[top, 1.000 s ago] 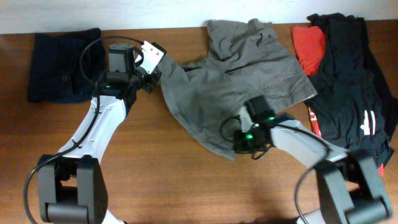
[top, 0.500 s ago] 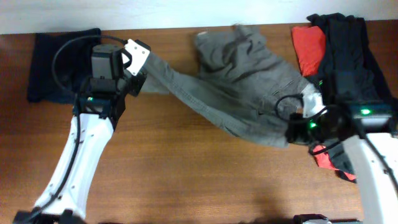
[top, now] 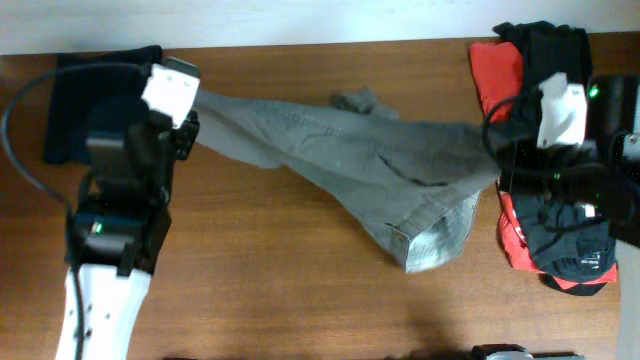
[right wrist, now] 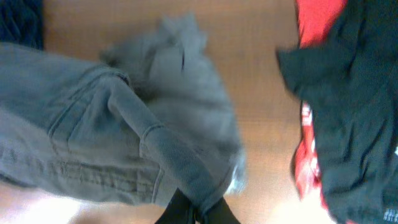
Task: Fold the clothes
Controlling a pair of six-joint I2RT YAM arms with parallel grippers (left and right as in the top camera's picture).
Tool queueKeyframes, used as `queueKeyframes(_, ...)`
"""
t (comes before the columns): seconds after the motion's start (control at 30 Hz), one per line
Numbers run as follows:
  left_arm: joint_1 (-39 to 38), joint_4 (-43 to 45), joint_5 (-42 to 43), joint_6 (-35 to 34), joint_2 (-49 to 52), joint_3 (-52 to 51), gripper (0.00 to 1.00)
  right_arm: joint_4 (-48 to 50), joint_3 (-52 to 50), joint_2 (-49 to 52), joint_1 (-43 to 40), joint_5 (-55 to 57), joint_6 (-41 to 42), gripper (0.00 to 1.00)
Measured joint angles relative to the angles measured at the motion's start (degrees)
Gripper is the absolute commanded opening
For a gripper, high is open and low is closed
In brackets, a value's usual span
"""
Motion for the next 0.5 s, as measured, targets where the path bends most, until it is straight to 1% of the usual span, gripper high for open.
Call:
queueKeyframes(0.2, 0.0, 1.6, -2.6, -0.4, -5.7, 0.0, 0.01, 2.7, 7.7, 6.3, 0.0, -0.6, -1.9, 0.04)
queueKeyframes(0.37, 0.0, 5.9, -5.8, -1.5, -8.1, 0.0, 0.01, 1.4, 16.0, 11.3, 0.1, -2.9, -3.1, 0.04)
queueKeyframes(0.5, 0.0, 6.1, -8.6, -2.3, -10.4, 0.2, 0.01, -1.1, 21.4, 11.8, 1.9, -3.4, -4.2, 0.04)
